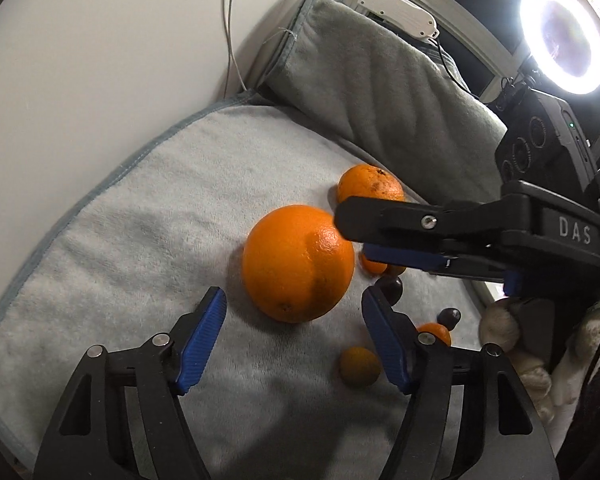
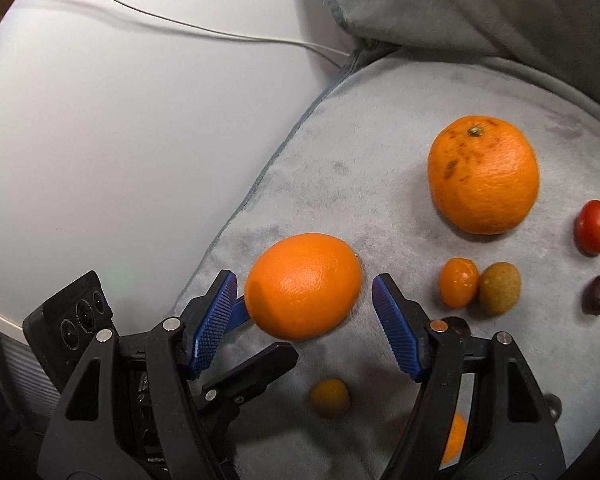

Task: Organize fruits
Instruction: 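Close the right gripper on the large smooth orange and lift it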

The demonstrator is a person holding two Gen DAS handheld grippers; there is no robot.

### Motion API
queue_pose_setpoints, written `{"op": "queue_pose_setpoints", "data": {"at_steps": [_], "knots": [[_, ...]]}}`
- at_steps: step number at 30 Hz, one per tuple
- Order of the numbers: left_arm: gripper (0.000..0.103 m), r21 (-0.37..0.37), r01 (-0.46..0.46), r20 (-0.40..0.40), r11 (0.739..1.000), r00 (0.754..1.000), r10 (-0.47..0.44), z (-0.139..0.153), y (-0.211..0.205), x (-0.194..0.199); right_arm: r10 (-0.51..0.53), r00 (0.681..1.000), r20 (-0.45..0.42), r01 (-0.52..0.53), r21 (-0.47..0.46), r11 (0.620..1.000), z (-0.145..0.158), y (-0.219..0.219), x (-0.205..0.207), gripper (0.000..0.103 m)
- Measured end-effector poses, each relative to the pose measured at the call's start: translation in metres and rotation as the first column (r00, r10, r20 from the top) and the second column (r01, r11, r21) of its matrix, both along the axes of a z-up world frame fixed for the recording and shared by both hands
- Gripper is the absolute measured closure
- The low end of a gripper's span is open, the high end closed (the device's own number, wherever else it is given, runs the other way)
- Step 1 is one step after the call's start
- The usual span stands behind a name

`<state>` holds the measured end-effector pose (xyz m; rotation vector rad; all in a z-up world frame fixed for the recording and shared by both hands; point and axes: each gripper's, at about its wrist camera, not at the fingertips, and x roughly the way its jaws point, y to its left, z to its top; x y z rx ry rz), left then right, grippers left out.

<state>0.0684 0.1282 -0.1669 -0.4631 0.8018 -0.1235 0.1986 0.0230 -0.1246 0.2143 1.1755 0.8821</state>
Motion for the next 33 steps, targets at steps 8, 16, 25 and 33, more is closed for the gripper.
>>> {"op": "queue_pose_setpoints", "data": {"at_steps": [8, 16, 25, 33], "knots": [[0.034, -0.023, 0.000, -0.020, 1.000, 1.000, -0.001, -0.006, 0.003, 0.007, 0.020, 0.999, -0.040, -0.020, -0.004, 1.000, -0.015, 0.012, 0.006, 0.029], [0.048, -0.038, 0.013, -0.031, 0.999, 0.999, -0.014, -0.010, 0.005, 0.012, 0.023, 0.999, -0.043, -0.024, -0.016, 1.000, -0.020, 0.018, 0.008, 0.029], [0.048, 0.002, 0.011, -0.022, 1.000, 1.000, -0.011, -0.007, 0.001, 0.010, 0.030, 1.000, -0.001, -0.030, -0.019, 0.999, -0.012, 0.012, -0.001, 0.030], [0.048, 0.022, 0.023, 0.006, 1.000, 1.000, -0.023, 0.006, -0.012, 0.004, 0.018, 0.999, 0.032, -0.018, -0.004, 1.000, 0.004, -0.002, -0.011, 0.030]]}}
